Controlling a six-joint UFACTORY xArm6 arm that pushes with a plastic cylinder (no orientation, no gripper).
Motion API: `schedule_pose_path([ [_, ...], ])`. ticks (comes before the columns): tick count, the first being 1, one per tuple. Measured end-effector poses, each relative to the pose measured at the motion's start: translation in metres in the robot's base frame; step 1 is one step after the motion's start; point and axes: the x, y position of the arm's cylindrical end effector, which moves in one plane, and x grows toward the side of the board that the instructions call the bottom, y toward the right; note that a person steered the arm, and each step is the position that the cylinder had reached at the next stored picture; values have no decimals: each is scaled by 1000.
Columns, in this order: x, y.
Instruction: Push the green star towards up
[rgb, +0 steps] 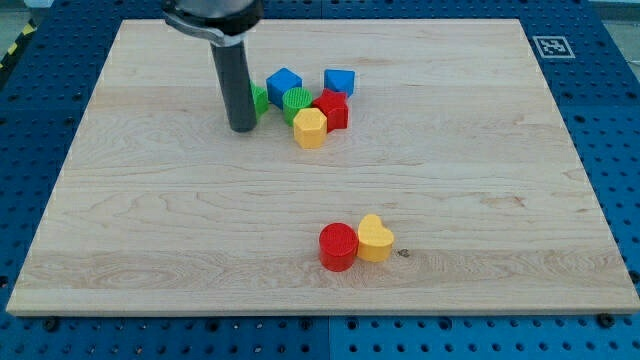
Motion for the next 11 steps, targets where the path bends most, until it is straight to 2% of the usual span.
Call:
schedule_pose_path([
  [2,-21,-21],
  [3,2,-14],
  [6,8,17],
  [11,-73,-11],
])
